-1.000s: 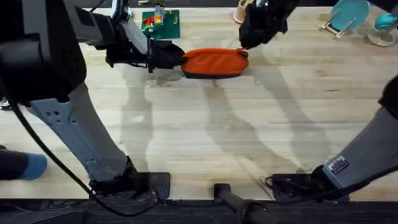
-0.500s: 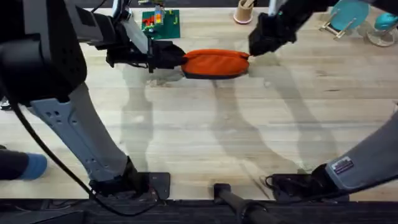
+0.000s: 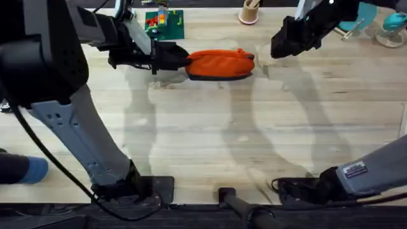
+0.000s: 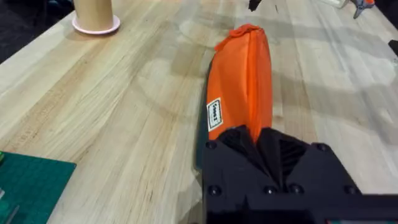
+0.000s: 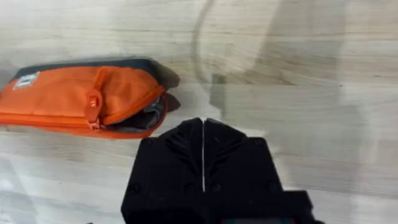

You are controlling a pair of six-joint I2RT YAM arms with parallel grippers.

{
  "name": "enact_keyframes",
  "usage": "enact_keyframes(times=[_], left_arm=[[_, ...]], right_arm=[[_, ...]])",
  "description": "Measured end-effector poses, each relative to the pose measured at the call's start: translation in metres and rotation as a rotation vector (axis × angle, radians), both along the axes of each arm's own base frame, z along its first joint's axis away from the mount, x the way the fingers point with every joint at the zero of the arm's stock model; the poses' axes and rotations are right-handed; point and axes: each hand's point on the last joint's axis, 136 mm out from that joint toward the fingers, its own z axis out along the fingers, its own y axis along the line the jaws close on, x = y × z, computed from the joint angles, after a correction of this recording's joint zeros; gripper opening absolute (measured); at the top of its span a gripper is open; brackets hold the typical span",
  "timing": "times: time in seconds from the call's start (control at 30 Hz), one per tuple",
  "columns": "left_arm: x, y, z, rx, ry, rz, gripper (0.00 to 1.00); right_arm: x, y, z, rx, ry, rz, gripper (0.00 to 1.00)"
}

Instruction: Unzip the bag, pick up the pens from the table one at a time and place them inside, then zip the bag closed.

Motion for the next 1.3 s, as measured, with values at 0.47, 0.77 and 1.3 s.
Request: enact_keyframes(times=[0.47, 0.77, 1.3], left_arm=[[0.0, 0.0, 0.0, 0.0, 0.0, 0.0, 0.041], [0.0, 0.0, 0.0, 0.0, 0.0, 0.0, 0.041], [0.0, 0.0, 0.0, -0.002, 0.012, 0.002, 0.041]], right_arm=[[0.001, 0.001, 0.006, 0.006, -0.02, 0.009, 0.033], [-0.01, 0.0, 0.027, 0.009, -0.042, 0.009, 0.067], [-0.06, -0.004, 0.126, -0.008, -0.259, 0.098, 0.995]])
